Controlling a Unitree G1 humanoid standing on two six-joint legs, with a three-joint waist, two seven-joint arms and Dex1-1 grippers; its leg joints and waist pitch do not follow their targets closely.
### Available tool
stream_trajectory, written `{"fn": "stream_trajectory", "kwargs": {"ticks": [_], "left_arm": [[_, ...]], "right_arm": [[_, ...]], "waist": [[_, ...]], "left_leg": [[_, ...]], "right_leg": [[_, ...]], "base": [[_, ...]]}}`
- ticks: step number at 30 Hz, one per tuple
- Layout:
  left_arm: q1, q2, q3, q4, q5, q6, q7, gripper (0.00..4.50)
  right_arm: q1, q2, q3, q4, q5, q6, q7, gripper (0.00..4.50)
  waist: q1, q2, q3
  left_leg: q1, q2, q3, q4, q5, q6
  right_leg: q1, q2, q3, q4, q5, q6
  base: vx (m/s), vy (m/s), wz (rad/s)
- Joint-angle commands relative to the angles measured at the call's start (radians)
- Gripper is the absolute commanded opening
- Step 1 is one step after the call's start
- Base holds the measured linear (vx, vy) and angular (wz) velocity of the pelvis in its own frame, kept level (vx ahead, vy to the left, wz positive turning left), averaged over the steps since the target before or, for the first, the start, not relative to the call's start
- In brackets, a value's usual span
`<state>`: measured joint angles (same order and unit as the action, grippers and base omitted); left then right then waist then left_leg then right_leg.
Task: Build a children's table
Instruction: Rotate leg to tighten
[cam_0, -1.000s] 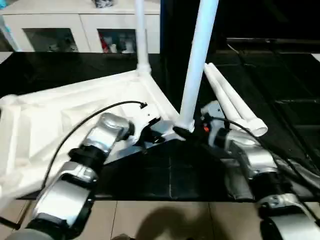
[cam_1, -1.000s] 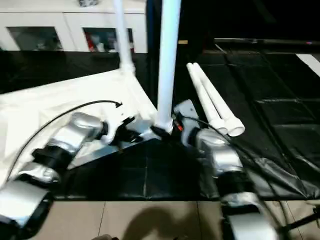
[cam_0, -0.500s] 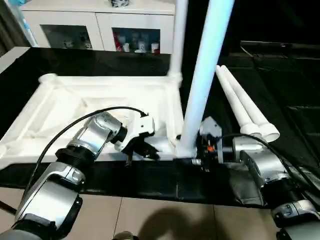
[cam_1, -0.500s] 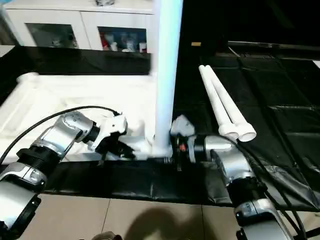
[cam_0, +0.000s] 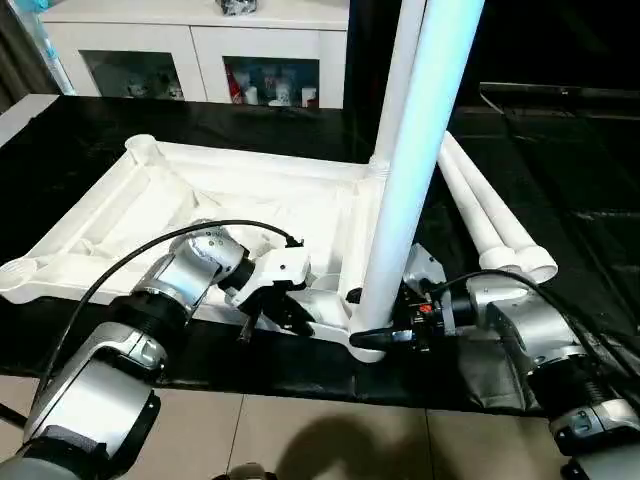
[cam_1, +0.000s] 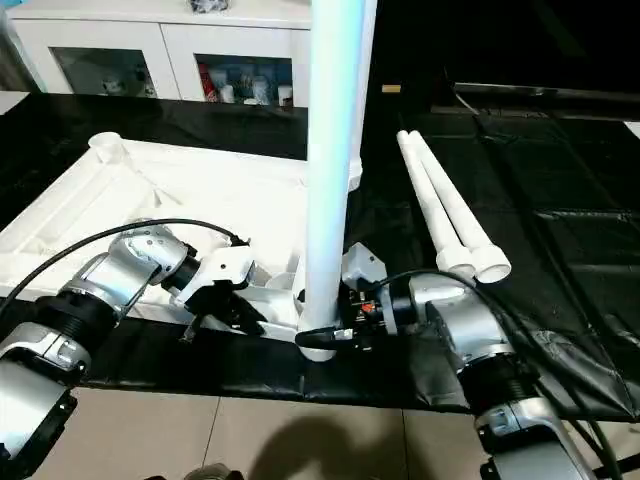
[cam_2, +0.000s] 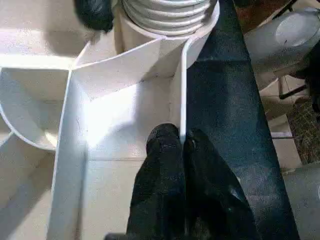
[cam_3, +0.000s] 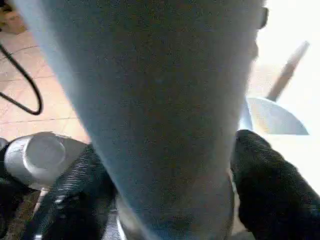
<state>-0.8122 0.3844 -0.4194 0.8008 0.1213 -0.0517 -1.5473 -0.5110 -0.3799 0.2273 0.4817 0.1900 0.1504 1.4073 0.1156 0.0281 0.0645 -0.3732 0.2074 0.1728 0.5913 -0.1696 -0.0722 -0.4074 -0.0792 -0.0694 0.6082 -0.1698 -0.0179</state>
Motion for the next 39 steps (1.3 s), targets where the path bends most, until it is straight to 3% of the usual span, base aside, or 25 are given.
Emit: {"fn": "stream_trajectory", "kwargs": {"ticks": [1, 9, 11, 15, 17, 19, 20, 23, 27, 31, 36, 37, 39], "left_arm": [[-0.023, -0.001, -0.026, 0.000, 0.003, -0.020, -0.055, 0.00], [-0.022, -0.009, -0.007, 0.007, -0.008, -0.003, -0.045, 0.00], [-0.027, -0.027, 0.016, 0.016, -0.024, 0.036, -0.008, 0.00], [-0.031, -0.047, 0.051, 0.013, -0.040, 0.103, 0.068, 0.00], [-0.031, -0.063, 0.075, 0.000, -0.049, 0.157, 0.126, 0.00], [-0.035, -0.101, 0.122, -0.022, -0.060, 0.256, 0.250, 0.00], [-0.038, -0.123, 0.146, -0.033, -0.065, 0.306, 0.314, 0.00], [-0.038, -0.159, 0.176, -0.054, -0.069, 0.371, 0.401, 0.00], [-0.068, -0.218, 0.217, -0.034, -0.064, 0.432, 0.555, 0.00], [-0.123, -0.287, 0.290, 0.015, -0.073, 0.466, 0.772, 0.00], [-0.123, -0.290, 0.297, 0.006, -0.068, 0.446, 0.779, 0.00], [-0.115, -0.287, 0.289, -0.002, -0.063, 0.438, 0.764, 0.00], [-0.111, -0.285, 0.284, -0.004, -0.060, 0.435, 0.757, 0.00]], "right_arm": [[0.000, -0.008, 0.003, -0.016, 0.006, 0.007, 0.008, 3.06], [0.012, 0.005, 0.006, -0.030, 0.018, 0.023, 0.007, 2.68], [0.026, 0.019, -0.005, -0.050, 0.043, 0.051, -0.006, 2.67], [0.038, 0.049, -0.032, -0.077, 0.071, 0.098, -0.064, 2.66], [0.041, 0.080, -0.050, -0.081, 0.070, 0.126, -0.140, 2.66], [0.029, 0.150, -0.077, -0.039, 0.017, 0.121, -0.339, 2.65], [0.017, 0.188, -0.092, -0.011, -0.007, 0.124, -0.439, 2.65], [-0.011, 0.254, -0.112, 0.043, -0.030, 0.127, -0.577, 2.64], [-0.071, 0.344, -0.132, 0.141, -0.069, 0.115, -0.777, 2.64], [-0.155, 0.427, -0.204, 0.259, -0.088, 0.123, -0.994, 2.64], [-0.168, 0.435, -0.233, 0.283, -0.075, 0.116, -1.022, 2.64], [-0.165, 0.434, -0.238, 0.282, -0.072, 0.114, -1.021, 2.99], [-0.167, 0.435, -0.244, 0.287, -0.070, 0.109, -1.026, 2.99]], "waist": [[-0.003, -0.007, -0.080], [-0.003, -0.005, -0.081], [-0.002, 0.000, -0.081], [-0.002, -0.001, -0.079], [-0.004, 0.007, -0.077], [-0.011, 0.006, -0.076], [-0.021, 0.004, -0.075], [-0.045, 0.000, -0.075], [-0.060, 0.000, -0.078], [-0.060, 0.003, -0.081], [-0.056, 0.007, -0.088], [-0.056, 0.007, -0.089], [-0.055, 0.009, -0.088]], "left_leg": [[0.013, 0.022, 0.001, -0.065, -0.204, 0.052], [0.013, 0.022, 0.001, -0.064, -0.196, 0.049], [0.014, 0.022, 0.001, -0.064, -0.202, 0.048], [0.015, 0.022, 0.000, -0.066, -0.218, 0.038], [0.015, 0.020, -0.002, -0.067, -0.239, 0.026], [0.016, 0.019, -0.004, -0.070, -0.253, 0.005], [0.010, 0.015, -0.007, -0.072, -0.254, -0.010], [0.005, 0.007, -0.010, -0.073, -0.242, -0.021], [0.009, 0.003, -0.002, -0.063, -0.202, 0.014], [0.014, 0.005, -0.002, -0.063, -0.188, 0.012], [0.007, 0.007, -0.003, -0.061, -0.130, 0.049], [0.007, 0.007, -0.003, -0.059, -0.119, 0.060], [0.007, 0.006, -0.002, -0.058, -0.118, 0.070]], "right_leg": [[0.057, -0.059, 0.040, -0.069, -0.208, -0.240], [0.058, -0.059, 0.040, -0.067, -0.190, -0.245], [0.057, -0.059, 0.040, -0.067, -0.190, -0.250], [0.058, -0.058, 0.039, -0.070, -0.207, -0.247], [0.057, -0.059, 0.038, -0.074, -0.242, -0.237], [0.056, -0.061, 0.039, -0.077, -0.284, -0.222], [0.059, -0.062, 0.037, -0.076, -0.302, -0.213], [0.064, -0.060, 0.031, -0.084, -0.359, -0.181], [0.059, -0.054, 0.036, -0.083, -0.262, -0.215], [0.058, -0.052, 0.037, -0.078, -0.217, -0.234], [0.066, -0.052, 0.037, -0.062, -0.054, -0.262], [0.068, -0.052, 0.037, -0.059, -0.022, -0.271], [0.069, -0.053, 0.037, -0.059, -0.014, -0.279]], "base": [[0.000, 0.000, 0.00], [0.000, 0.000, 0.00], [0.000, 0.000, 0.00], [0.000, 0.000, 0.00], [0.000, 0.000, 0.00], [0.000, 0.000, 0.00], [0.000, 0.000, 0.00], [0.000, 0.000, 0.00], [0.000, 0.000, 0.00], [0.000, 0.000, 0.00], [0.000, 0.000, 0.00], [0.000, 0.000, 0.00], [0.000, 0.000, 0.00]]}}
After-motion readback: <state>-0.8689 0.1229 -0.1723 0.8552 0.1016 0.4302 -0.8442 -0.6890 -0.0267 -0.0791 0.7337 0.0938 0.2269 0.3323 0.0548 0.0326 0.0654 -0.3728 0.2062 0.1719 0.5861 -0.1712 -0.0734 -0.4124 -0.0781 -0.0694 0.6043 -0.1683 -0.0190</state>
